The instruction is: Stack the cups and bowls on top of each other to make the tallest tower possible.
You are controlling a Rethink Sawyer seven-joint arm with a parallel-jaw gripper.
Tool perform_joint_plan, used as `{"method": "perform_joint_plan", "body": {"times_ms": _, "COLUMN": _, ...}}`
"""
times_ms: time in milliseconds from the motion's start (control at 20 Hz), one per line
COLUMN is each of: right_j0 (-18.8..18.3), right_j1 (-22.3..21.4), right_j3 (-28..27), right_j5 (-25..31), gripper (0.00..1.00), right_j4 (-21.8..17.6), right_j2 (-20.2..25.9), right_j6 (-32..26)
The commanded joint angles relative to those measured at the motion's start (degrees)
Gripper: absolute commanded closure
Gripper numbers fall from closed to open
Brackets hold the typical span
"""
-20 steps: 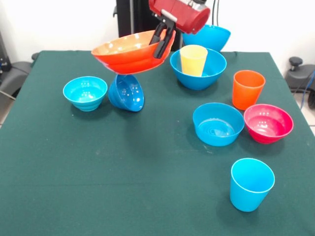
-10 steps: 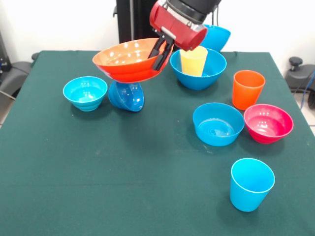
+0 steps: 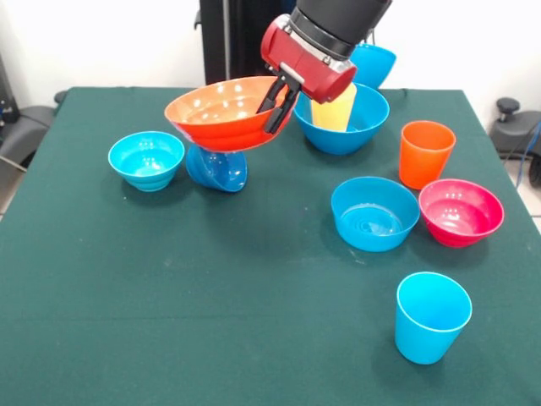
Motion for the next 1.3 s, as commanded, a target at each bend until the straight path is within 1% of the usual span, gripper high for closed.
{"method": "perform_joint_plan", "body": {"times_ms": 50, "right_j0": 0.1, "right_j1": 1.9, "right_j3": -2.7, "right_j5": -4.1, "gripper": 1.0, "right_j4": 2.4, "right_j2": 2.0, "right_j6": 9.4}}
{"method": "perform_joint_plan", "body": {"times_ms": 650, "right_j0": 1.2, "right_j1": 3.9, "right_j3": -3.3, "right_j5": -5.0, "gripper": 1.0, "right_j4": 5.0, "right_j2": 0.4, "right_j6": 9.2}}
{"method": "perform_joint_plan", "body": {"times_ms": 1000, "right_j0": 1.6, "right_j1": 4.2, "right_j3": -3.4, "right_j5": -5.0, "gripper": 1.0, "right_j4": 6.1, "right_j2": -0.3, "right_j6": 8.6}}
{"method": "perform_joint_plan", "body": {"times_ms": 1150, "right_j0": 1.7, "right_j1": 5.4, "right_j3": -3.6, "right_j5": -6.6, "gripper": 1.0, "right_j4": 6.3, "right_j2": -0.7, "right_j6": 9.1}}
{"method": "perform_joint_plan", "body": {"times_ms": 1300, "right_j0": 1.4, "right_j1": 7.8, "right_j3": -4.4, "right_j5": -10.1, "gripper": 1.0, "right_j4": 6.6, "right_j2": -0.6, "right_j6": 9.7}}
